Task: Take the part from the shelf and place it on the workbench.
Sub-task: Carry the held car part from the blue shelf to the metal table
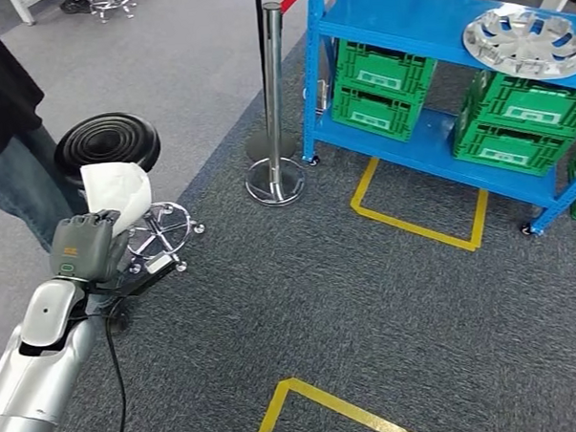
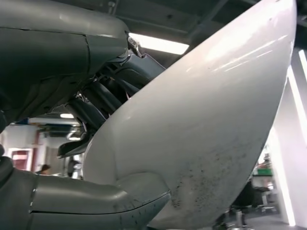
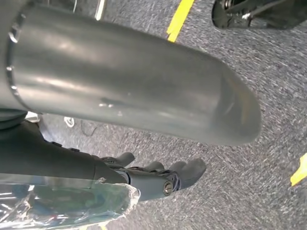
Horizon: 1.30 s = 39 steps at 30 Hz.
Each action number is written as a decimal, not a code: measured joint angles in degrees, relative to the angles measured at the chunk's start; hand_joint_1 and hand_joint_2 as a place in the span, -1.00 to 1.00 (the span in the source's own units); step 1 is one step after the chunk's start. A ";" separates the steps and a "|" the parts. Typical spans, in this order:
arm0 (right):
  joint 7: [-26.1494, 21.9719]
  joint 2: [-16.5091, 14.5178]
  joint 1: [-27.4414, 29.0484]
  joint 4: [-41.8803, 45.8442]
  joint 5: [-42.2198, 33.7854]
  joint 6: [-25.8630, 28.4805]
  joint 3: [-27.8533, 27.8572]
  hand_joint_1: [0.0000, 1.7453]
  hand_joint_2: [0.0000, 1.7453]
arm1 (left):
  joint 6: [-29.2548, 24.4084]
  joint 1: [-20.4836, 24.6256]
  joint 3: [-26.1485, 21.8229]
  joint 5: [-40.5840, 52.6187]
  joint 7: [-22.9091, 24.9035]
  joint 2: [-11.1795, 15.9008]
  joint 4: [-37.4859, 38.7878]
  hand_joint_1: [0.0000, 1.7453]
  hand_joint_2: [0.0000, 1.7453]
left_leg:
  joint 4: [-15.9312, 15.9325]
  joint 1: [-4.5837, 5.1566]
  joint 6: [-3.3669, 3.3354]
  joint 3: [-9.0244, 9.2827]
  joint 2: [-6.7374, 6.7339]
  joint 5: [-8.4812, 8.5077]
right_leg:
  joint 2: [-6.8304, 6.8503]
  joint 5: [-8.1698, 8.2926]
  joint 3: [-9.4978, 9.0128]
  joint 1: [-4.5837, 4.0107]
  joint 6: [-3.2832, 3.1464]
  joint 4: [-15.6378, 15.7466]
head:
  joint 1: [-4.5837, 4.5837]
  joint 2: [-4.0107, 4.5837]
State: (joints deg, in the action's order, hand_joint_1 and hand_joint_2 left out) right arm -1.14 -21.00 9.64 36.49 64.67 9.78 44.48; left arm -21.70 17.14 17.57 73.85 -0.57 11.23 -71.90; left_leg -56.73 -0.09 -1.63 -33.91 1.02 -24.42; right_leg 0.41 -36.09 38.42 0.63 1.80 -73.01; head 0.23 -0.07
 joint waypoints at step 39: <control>-2.23 0.02 -4.25 -6.04 5.92 1.56 8.34 -1.00 -1.00 | 7.38 -1.11 -9.11 -27.55 -6.82 -4.02 0.93 1.00 1.00 | -0.37 -0.22 1.46 -0.89 6.92 0.48 | -4.58 8.40 -6.63 0.24 -0.73 15.52 | 0.68 -0.02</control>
State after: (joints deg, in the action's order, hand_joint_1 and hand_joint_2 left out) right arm -3.37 -20.98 5.38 30.45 70.59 11.34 52.82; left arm -14.33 16.03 8.45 46.30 -7.39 7.21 -70.96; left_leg -57.10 -0.32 -0.17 -34.79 7.94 -23.93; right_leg -4.17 -27.69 31.78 0.87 1.07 -57.48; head 0.91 -0.08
